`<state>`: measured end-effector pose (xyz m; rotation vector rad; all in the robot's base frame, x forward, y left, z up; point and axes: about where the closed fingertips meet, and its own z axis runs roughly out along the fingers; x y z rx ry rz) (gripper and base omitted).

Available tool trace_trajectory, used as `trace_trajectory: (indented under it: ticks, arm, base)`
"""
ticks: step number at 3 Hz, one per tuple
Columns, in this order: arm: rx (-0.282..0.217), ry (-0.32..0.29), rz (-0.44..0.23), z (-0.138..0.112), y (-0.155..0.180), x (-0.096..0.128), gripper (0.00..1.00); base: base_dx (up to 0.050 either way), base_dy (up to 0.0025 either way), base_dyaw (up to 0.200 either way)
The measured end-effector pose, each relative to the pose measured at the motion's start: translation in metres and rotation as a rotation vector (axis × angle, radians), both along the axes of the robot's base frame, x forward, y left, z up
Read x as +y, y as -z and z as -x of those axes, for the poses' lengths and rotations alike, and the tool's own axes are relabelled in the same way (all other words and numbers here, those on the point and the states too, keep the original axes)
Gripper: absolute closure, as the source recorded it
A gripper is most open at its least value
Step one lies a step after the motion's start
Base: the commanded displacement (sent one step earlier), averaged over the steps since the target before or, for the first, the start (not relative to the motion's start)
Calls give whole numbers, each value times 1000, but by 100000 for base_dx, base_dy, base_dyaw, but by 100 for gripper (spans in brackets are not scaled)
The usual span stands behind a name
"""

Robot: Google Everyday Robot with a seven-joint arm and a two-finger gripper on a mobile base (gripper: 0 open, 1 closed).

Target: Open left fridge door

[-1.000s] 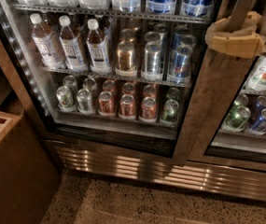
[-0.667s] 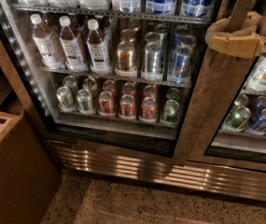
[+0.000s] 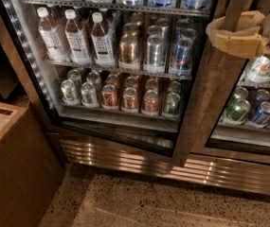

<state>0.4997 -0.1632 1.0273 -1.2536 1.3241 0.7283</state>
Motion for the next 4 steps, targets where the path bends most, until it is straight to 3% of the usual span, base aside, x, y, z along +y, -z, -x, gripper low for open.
trace_trajectory:
  ticks: [1, 4]
  arm:
    - [0, 0, 0, 0, 0, 0, 100]
    - [5, -18, 13, -3, 2, 17, 100]
  base:
    - [-5001, 1, 5]
    - [0, 0, 0]
